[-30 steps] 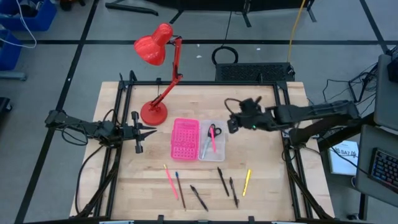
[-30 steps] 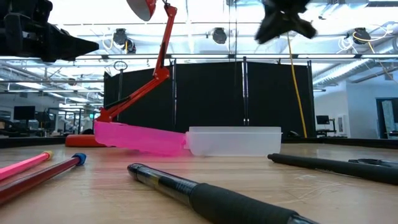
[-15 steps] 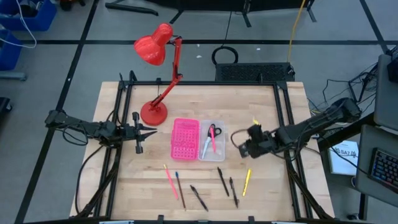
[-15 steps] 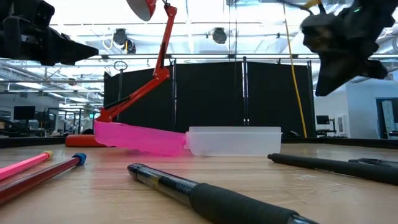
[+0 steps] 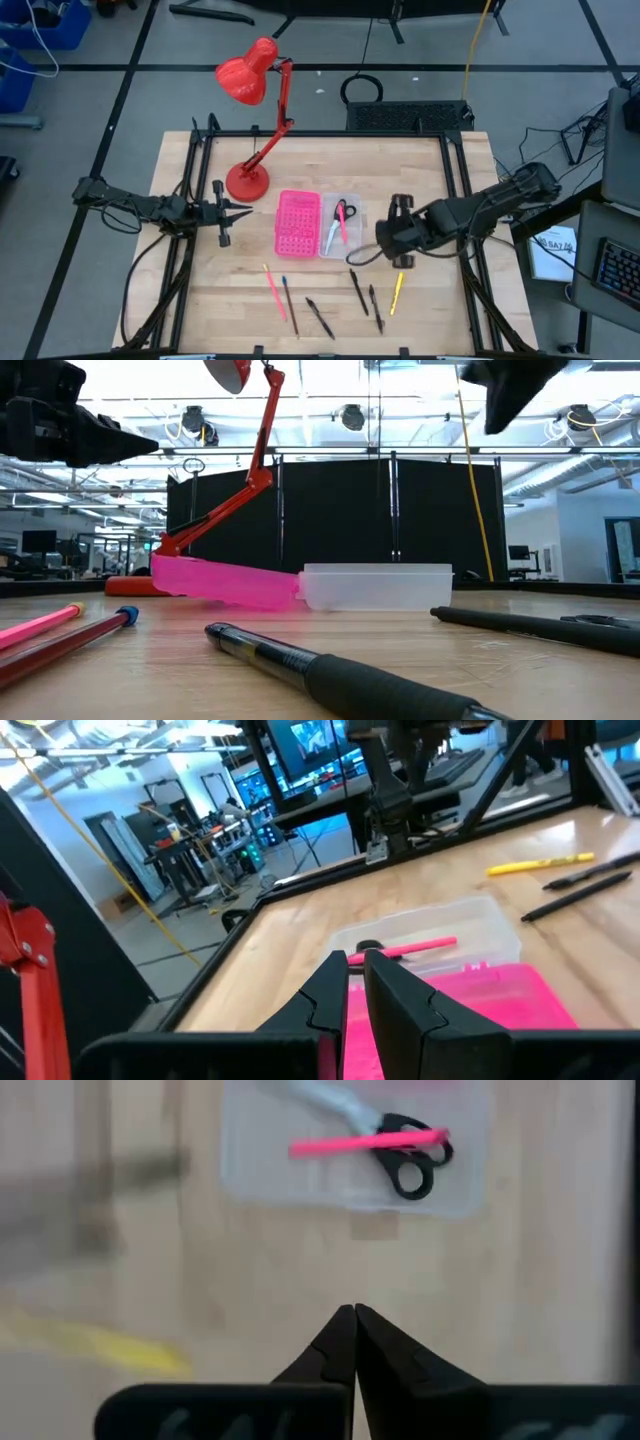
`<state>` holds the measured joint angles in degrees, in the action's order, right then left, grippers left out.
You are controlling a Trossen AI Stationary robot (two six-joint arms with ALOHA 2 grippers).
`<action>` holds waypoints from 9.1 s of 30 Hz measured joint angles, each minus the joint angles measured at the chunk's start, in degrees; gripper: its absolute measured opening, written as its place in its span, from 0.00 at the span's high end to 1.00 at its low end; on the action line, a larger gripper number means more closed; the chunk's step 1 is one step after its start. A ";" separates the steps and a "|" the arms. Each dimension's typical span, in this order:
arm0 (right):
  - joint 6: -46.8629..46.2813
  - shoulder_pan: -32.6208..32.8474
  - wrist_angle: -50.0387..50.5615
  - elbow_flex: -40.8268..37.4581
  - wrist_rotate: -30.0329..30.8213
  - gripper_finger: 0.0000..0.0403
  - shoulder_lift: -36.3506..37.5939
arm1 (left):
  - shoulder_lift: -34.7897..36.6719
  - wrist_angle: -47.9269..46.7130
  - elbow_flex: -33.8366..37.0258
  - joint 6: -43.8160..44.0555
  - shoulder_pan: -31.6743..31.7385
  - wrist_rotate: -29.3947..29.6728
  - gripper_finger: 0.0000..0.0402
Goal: Pick & place school supplies into a supply box
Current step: Put the yellow pen into the supply box, then put the pink pencil into the supply box
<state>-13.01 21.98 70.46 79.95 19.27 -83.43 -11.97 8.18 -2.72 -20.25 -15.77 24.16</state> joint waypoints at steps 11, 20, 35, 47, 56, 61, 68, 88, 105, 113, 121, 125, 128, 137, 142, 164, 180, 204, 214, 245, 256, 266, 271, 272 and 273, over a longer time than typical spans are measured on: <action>33.77 2.00 -0.77 0.14 -4.82 1.00 -8.74 | 0.00 -2.09 0.00 0.49 0.00 5.21 0.88; 35.02 8.30 -7.16 0.12 -10.75 0.97 -17.24 | -0.02 -3.89 0.00 13.29 0.00 5.44 0.88; 41.05 20.40 -8.99 -0.19 -11.75 0.61 -24.77 | -0.01 -5.77 0.02 24.24 0.00 5.42 0.88; 47.44 18.06 -20.32 -11.45 -12.13 0.65 -25.99 | 0.00 -7.22 0.02 23.33 0.00 5.40 0.88; 47.64 17.94 -24.53 -15.57 -12.91 0.80 -25.84 | 0.00 -7.60 0.02 21.93 0.00 5.35 0.88; 45.98 17.89 -24.94 -15.68 -14.63 0.94 -25.87 | -0.02 -8.09 0.02 21.91 0.00 5.35 0.88; 45.18 18.20 -23.65 -15.68 -11.46 0.95 -25.04 | 0.00 -8.21 0.02 23.43 0.00 5.35 0.88; 55.00 10.54 0.08 -4.93 2.72 0.95 -14.39 | -0.02 -9.75 0.04 23.80 0.00 5.35 0.88; 94.98 -7.45 -19.41 2.70 3.76 0.95 -15.07 | -0.01 -10.04 0.04 23.45 0.00 5.35 0.88; 104.08 -13.34 -29.03 2.70 -6.13 0.95 -20.16 | 0.00 -10.09 0.04 23.24 0.00 5.35 0.88; 97.60 -17.59 -32.84 2.70 -12.63 0.95 -25.03 | 0.00 -10.11 0.04 20.61 0.00 5.40 0.88; 97.64 -17.91 -34.34 2.70 -13.40 0.95 -27.07 | -0.01 -10.13 0.04 20.50 0.00 5.38 0.88; 99.51 -17.93 -36.14 2.72 -13.36 0.95 -28.78 | -0.02 -10.13 0.04 20.50 0.00 5.38 0.88; 98.37 -19.38 -38.90 2.49 -13.37 0.95 -32.00 | -0.02 -10.00 0.04 20.46 0.00 5.24 0.88; 96.09 -19.88 -40.14 1.63 -13.36 0.90 -31.89 | -0.02 -9.81 0.04 20.42 0.00 4.37 0.88; 66.87 -13.62 -38.87 1.66 -1.51 0.77 -10.09 | 0.00 -8.76 0.04 22.34 0.00 3.86 0.88; -23.64 -3.61 -33.92 -12.96 7.30 0.91 14.89 | 0.00 -4.28 0.04 36.05 0.00 3.78 0.88; -42.80 3.00 -62.07 -58.43 22.92 1.00 19.88 | -2.58 -10.65 0.02 34.27 -0.02 -9.02 0.88; -41.35 0.94 -64.19 -59.05 22.93 1.00 19.90 | -23.30 -3.61 -7.26 38.09 -1.98 -25.66 0.88; -29.80 2.11 -74.12 -59.05 25.72 1.00 19.66 | -71.94 -33.82 -43.52 -8.15 -5.65 -31.45 0.82; -29.78 2.11 -75.98 -59.07 25.71 1.00 19.66 | -75.33 -34.50 -43.50 -11.11 -7.08 -28.65 0.50; -30.25 2.13 -76.33 -60.57 25.70 1.00 19.66 | -83.66 -35.37 -43.80 -11.52 -6.96 -29.26 0.55; -32.63 2.11 -76.64 -62.16 25.69 1.00 19.66 | -83.94 -35.55 -43.74 -11.58 -6.80 -29.74 0.65; -32.68 2.11 -77.04 -62.32 25.69 1.00 19.66 | -83.95 -35.58 -43.71 -11.59 -6.82 -29.74 0.68; -32.70 2.11 -77.71 -62.48 25.68 1.00 19.66 | -83.95 -35.58 -43.68 -11.59 -6.86 -29.73 0.71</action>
<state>-45.70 24.10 -7.25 17.47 44.95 -63.77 -95.92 -27.40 -46.40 -31.83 -22.63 -5.57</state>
